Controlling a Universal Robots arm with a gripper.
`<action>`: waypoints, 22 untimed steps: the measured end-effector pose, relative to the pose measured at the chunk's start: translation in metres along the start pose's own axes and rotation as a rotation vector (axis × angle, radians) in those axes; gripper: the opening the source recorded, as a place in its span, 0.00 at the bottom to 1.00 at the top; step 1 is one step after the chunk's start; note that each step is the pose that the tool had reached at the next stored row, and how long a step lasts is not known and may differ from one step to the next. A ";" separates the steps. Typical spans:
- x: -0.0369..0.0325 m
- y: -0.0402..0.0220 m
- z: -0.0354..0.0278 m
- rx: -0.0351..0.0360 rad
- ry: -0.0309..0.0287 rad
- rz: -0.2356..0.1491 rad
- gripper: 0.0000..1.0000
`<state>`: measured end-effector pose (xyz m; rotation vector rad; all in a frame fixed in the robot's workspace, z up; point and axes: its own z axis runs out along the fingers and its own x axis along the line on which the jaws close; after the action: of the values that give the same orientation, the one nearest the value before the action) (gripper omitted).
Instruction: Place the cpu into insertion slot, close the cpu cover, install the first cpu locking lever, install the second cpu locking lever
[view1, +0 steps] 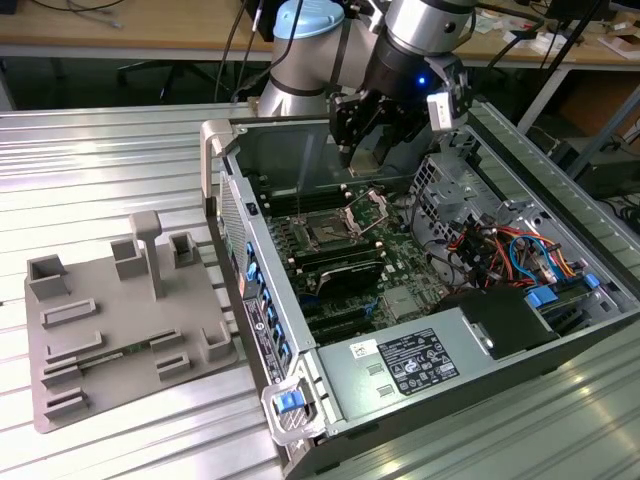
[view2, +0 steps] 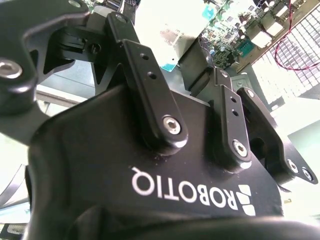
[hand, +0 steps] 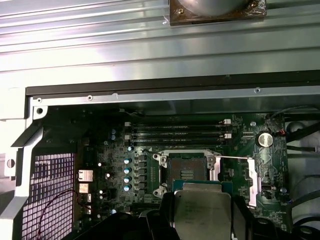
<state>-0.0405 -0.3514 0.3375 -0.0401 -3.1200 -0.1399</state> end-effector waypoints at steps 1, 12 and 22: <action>0.0001 0.0000 0.0001 0.0000 0.0000 0.000 0.55; 0.0015 0.0034 0.0022 0.0464 -0.0012 0.000 0.55; 0.0018 0.0034 0.0045 0.0464 -0.0012 0.000 0.55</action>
<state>-0.0423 -0.3476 0.3334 -0.0387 -3.1230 -0.0675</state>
